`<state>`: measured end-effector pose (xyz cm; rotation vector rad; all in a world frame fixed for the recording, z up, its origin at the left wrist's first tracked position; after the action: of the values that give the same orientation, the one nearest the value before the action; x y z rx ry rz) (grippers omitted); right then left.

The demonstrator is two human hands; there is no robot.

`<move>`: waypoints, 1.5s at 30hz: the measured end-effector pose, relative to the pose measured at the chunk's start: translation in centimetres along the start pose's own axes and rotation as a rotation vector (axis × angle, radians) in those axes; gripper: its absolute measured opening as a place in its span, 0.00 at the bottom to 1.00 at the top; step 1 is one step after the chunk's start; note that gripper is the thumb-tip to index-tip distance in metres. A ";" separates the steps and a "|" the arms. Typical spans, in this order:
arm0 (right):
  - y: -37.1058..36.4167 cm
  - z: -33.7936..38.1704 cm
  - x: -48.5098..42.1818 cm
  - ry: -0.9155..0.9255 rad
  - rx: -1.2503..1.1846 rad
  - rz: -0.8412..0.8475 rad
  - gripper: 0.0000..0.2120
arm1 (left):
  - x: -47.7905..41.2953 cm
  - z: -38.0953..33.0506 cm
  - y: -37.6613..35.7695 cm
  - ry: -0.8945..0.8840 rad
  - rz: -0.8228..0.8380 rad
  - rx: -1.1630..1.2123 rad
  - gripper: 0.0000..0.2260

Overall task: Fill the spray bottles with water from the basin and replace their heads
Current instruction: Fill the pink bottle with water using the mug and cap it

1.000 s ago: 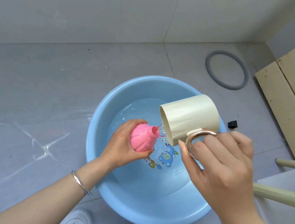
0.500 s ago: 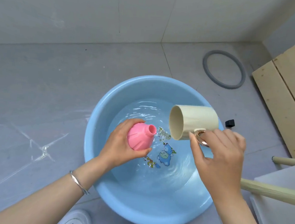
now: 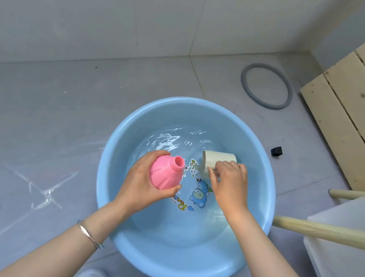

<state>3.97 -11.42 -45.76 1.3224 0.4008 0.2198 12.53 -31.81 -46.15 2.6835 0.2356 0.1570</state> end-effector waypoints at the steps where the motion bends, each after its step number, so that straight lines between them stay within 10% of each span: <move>1: -0.2 0.2 -0.1 -0.015 -0.009 0.005 0.18 | 0.0 0.0 0.0 0.000 0.000 0.006 0.32; 9: -1.1 2.0 -0.9 -0.184 -0.237 -0.074 0.16 | 0.0 0.1 0.1 0.024 -0.012 0.037 0.32; 19: 1.5 0.7 0.0 -0.671 -1.113 -0.123 0.19 | -0.1 0.1 0.2 0.032 -0.023 0.047 0.31; 45: 12.6 3.6 2.1 -0.223 -0.677 -0.193 0.16 | 0.0 -0.1 0.0 -0.021 0.013 -0.003 0.31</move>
<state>8.20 -10.84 -33.20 0.6279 0.2297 0.0339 12.51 -31.74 -46.05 2.6826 0.2110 0.1328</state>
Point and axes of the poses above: each hand's wrist, its own x-axis away from the middle knuckle, its own y-axis out of the back of the hand, z = x × y, the point moved 2 cm from there along -x, towards the middle knuckle, and after that the axes turned 1 degree about z, right-handed, at the moved point
